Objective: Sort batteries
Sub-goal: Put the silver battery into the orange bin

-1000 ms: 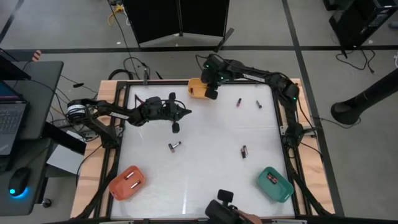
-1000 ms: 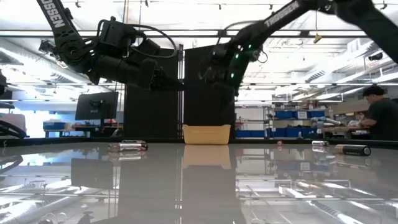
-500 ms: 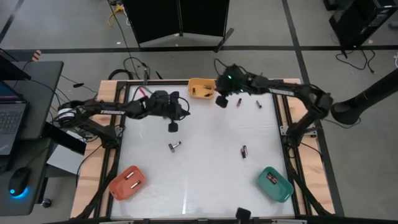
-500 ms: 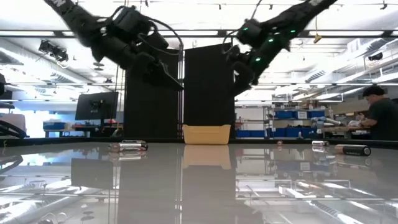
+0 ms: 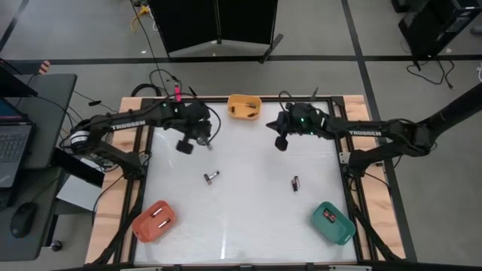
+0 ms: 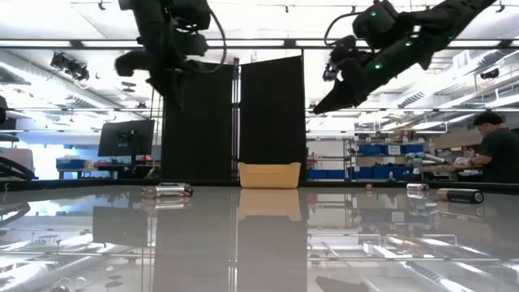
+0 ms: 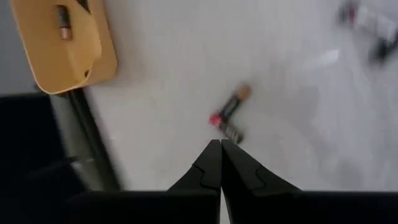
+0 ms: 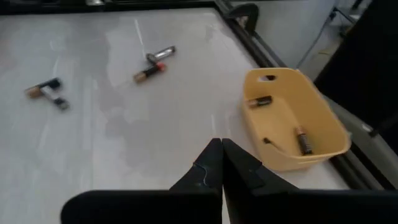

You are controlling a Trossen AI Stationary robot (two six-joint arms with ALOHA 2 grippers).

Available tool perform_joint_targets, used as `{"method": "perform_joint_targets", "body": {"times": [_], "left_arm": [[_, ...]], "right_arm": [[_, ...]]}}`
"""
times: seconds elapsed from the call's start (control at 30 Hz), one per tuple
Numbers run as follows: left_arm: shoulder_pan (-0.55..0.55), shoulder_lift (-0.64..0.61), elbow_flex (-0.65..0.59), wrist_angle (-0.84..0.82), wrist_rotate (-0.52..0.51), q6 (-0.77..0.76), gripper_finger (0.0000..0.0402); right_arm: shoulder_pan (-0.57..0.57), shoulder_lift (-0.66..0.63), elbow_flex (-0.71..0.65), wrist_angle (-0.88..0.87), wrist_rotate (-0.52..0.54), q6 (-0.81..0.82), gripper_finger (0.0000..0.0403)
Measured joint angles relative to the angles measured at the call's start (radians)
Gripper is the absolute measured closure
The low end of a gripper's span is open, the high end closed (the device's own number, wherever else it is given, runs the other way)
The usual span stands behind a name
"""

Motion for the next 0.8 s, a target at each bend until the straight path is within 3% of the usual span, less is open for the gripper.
{"method": "perform_joint_targets", "body": {"times": [0.13, 0.4, 0.57, 0.8], "left_arm": [[0.048, 0.015, -0.002, -0.063, -0.01, 0.217, 0.0392], [0.216, 0.177, -0.004, -0.068, -0.013, 0.405, 0.0392], [0.247, 0.279, -0.006, -0.042, -0.027, 0.491, 0.0391], [0.239, 0.316, -0.005, 0.019, -0.03, 0.462, 0.0379]], "right_arm": [[0.033, -0.014, -0.03, 0.014, 0.025, 0.013, 0.0395], [0.058, -0.01, -0.032, 0.044, 0.029, 0.015, 0.0394], [0.057, -0.01, -0.032, 0.042, 0.029, 0.015, 0.0394], [0.057, -0.01, -0.032, 0.04, 0.029, -0.001, 0.0394]]}}
